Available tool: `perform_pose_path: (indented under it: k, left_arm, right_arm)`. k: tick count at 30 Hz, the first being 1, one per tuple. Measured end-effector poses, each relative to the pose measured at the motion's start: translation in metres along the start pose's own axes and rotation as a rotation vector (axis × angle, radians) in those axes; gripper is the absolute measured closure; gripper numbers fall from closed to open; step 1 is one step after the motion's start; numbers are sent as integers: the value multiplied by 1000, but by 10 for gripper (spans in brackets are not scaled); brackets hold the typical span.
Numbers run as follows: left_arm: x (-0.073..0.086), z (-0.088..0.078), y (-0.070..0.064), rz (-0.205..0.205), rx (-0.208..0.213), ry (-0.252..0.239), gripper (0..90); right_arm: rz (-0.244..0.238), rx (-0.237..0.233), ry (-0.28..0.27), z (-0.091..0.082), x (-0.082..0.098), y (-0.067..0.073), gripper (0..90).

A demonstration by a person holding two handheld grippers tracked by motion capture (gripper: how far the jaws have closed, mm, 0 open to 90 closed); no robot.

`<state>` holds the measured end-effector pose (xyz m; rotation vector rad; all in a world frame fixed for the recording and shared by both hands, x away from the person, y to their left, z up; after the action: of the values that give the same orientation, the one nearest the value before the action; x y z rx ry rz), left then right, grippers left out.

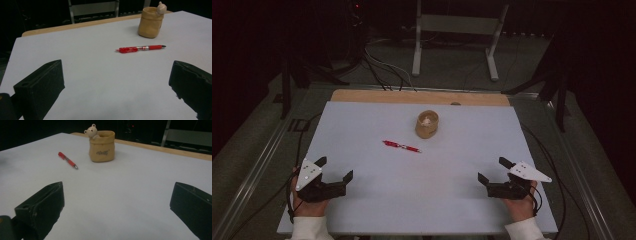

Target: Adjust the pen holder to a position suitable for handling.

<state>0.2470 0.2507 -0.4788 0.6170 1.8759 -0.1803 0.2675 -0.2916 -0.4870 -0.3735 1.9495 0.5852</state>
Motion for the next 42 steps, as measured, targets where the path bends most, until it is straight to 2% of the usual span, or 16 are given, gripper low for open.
perform_pose_path:
  k: [9,11,17,22,30,42]
  left_arm:
    - [4,2,0,-20,5,-10,5]
    - [5,2,0,-19,-3,-8,5]
    - [6,2,1,-23,-18,-14,4]
    - [7,3,0,-25,-16,-9,4]
    - [8,4,1,-25,-15,-1,4]
    - [10,6,1,-27,-13,5,4]
  right_arm:
    - [-30,-13,25,13,-19,5,0]
    - [-30,-16,25,15,-22,6,0]
    - [-16,-26,47,29,-47,6,0]
    - [-16,-28,45,38,-58,6,0]
    - [-24,-43,60,66,-78,11,0]
    - [-82,-98,83,114,-104,27,0]
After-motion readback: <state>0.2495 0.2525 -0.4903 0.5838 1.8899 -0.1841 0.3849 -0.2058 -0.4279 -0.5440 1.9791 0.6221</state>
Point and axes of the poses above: each handheld gripper's, and its own axes: z roughly forward along the jaws, x roughly out of its underside, y roughly to its left, the point moved 1 cm from there along z, roughly forward along the jaws, and after that the axes turned 11 degrees about z, right-handed, at the moved point
